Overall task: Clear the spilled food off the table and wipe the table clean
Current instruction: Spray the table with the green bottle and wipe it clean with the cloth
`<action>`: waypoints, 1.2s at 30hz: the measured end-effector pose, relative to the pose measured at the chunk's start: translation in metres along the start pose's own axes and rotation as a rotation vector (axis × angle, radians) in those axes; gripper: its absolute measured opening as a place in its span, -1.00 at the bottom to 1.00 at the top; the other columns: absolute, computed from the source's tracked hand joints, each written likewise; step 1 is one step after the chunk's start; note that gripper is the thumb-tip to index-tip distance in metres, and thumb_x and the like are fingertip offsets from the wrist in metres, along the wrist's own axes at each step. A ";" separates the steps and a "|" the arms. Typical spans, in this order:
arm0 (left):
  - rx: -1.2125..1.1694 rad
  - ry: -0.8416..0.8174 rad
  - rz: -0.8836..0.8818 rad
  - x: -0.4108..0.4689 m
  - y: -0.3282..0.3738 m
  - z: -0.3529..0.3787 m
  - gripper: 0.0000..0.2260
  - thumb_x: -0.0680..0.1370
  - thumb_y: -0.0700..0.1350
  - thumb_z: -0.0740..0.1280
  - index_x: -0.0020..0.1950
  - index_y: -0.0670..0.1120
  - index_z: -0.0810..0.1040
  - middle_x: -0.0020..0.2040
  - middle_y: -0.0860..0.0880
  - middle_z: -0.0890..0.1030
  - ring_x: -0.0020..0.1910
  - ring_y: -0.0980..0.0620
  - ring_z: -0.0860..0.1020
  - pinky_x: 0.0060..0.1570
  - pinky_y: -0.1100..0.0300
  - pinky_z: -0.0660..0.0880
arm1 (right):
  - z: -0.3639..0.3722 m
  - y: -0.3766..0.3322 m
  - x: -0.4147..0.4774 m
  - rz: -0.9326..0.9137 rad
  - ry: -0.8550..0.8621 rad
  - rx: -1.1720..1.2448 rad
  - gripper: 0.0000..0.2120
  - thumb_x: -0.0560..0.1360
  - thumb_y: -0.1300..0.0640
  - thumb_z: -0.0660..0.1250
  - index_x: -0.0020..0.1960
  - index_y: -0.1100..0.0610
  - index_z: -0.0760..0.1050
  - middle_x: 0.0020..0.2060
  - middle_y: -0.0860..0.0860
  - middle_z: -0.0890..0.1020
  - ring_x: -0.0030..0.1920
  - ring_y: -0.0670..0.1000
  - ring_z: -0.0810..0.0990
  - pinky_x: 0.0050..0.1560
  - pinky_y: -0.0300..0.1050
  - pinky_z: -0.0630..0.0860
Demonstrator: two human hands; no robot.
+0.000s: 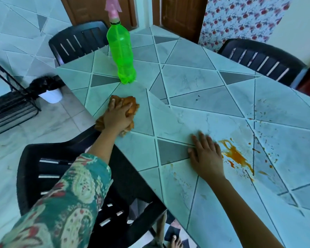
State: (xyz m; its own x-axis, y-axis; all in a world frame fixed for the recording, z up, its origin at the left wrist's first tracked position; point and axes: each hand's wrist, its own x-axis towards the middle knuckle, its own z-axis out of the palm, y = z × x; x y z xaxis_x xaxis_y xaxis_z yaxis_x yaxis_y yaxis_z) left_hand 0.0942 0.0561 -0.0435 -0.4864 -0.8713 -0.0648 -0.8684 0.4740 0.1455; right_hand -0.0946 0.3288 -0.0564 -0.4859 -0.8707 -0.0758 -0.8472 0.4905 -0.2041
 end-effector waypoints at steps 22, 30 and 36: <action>0.027 -0.056 0.457 -0.177 0.142 0.035 -0.44 0.47 0.18 -0.10 0.46 0.18 0.24 0.53 0.07 0.14 0.53 -0.08 -0.02 0.42 -0.02 0.17 | 0.003 0.041 -0.091 0.017 0.015 0.059 -0.27 0.40 -0.29 -0.38 0.52 -0.12 -0.06 0.53 -0.05 -0.06 0.52 -0.04 -0.10 0.46 -0.10 -0.20; -0.003 0.000 0.168 -0.112 0.098 0.018 -0.56 0.57 0.06 0.15 0.46 0.13 0.28 0.53 0.03 0.16 0.52 -0.12 -0.02 0.42 -0.01 0.11 | 0.011 0.050 -0.116 0.122 0.063 0.081 -0.32 0.45 -0.29 -0.33 0.53 -0.13 -0.05 0.53 -0.05 -0.06 0.53 -0.01 -0.08 0.50 -0.02 -0.14; -0.024 -0.027 0.337 -0.165 0.162 0.040 -0.53 0.52 0.04 0.11 0.46 0.14 0.27 0.53 0.00 0.16 0.52 -0.11 0.01 0.39 -0.07 0.19 | 0.014 0.040 -0.125 0.195 0.059 0.098 -0.32 0.43 -0.29 -0.36 0.52 -0.15 -0.11 0.53 -0.07 -0.10 0.52 -0.01 -0.13 0.49 -0.01 -0.18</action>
State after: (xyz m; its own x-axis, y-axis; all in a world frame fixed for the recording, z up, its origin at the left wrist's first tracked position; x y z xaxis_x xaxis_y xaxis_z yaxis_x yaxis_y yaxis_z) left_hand 0.0303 0.2814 -0.0490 -0.7482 -0.6626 -0.0350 -0.6563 0.7312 0.1863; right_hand -0.0644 0.4568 -0.0684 -0.6523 -0.7550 -0.0661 -0.7126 0.6407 -0.2857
